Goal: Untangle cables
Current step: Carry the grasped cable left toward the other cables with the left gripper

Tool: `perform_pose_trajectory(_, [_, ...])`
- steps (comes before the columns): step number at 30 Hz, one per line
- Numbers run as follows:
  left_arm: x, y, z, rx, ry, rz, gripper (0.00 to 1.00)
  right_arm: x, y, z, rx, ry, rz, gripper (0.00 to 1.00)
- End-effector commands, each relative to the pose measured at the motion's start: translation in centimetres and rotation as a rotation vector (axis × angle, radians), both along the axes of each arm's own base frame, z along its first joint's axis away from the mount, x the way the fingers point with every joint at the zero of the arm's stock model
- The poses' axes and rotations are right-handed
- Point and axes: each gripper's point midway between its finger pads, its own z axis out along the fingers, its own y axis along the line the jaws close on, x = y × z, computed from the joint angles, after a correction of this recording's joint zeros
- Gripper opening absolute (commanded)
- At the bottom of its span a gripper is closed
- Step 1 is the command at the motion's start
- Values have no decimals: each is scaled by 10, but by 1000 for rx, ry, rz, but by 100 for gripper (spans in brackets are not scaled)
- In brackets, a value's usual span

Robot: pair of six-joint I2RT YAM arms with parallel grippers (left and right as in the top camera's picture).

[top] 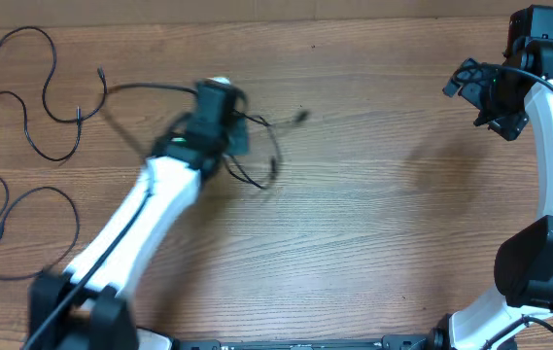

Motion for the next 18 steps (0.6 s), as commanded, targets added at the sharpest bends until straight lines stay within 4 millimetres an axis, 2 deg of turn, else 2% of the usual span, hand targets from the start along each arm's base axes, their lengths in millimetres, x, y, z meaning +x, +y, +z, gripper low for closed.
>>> perform_pose_trajectory(1, [-5, 15, 53, -44, -93, -25, 4, 0, -2, 8, -12, -20, -2, 100])
perform_pose_trajectory(3, [-14, 11, 63, -94, -92, -70, 4, 0, -2, 8, -12, -20, -3, 100])
perform_pose_trajectory(8, [-38, -25, 92, -215, -126, -303, 4, 0, -2, 8, -12, -20, -2, 100])
perform_pose_trajectory(10, [-43, -27, 107, -223, -166, -331, 4, 0, -2, 8, -12, -20, -2, 100])
perform_pose_trajectory(12, [-40, -11, 119, -180, -209, -274, 4, 0, -2, 8, -12, -20, -2, 100])
perform_pose_trajectory(15, [-33, 33, 127, -30, -257, -94, 4, 0, -2, 8, -12, -20, -3, 100])
perform_pose_trajectory(18, [-35, 78, 127, 93, -260, 147, 4, 0, -2, 8, -12, -20, -3, 100])
